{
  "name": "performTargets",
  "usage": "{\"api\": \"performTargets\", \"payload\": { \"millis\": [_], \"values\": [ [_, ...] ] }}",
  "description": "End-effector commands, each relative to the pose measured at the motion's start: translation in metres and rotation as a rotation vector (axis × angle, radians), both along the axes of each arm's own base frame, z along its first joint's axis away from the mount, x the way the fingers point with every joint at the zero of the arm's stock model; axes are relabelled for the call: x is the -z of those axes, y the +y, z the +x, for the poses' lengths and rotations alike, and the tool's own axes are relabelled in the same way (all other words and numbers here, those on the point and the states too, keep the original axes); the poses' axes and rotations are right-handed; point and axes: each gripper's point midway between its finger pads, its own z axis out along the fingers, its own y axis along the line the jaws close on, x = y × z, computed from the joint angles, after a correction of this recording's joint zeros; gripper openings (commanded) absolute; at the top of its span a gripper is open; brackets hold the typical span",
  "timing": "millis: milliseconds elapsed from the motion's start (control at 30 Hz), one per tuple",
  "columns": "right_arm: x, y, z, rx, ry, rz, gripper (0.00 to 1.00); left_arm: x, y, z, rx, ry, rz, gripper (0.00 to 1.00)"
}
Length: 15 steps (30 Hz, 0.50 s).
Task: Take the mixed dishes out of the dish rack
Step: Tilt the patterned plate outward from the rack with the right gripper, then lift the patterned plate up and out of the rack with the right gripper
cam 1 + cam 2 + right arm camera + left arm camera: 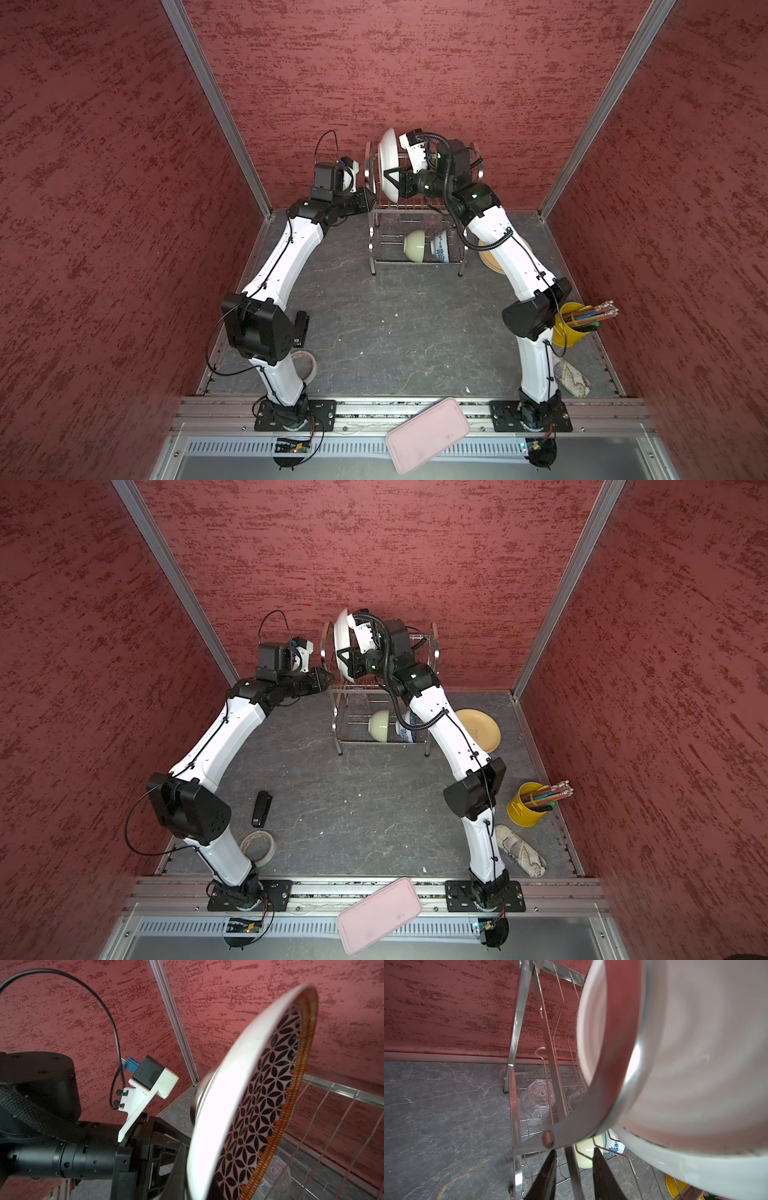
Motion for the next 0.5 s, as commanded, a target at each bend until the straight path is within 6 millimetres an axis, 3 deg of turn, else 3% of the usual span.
{"api": "performTargets", "payload": {
  "millis": [0,467],
  "values": [
    [-0.101,-0.043,-0.027,0.089,-0.290,0.049,0.00,0.059,0.023,-0.001,-0.061,0.159,0.099,0.30],
    [-0.119,-0.053,-0.041,0.101,-0.391,-0.002,0.00,0.057,0.022,-0.002,-0.061,0.156,0.098,0.30]
  ]
}}
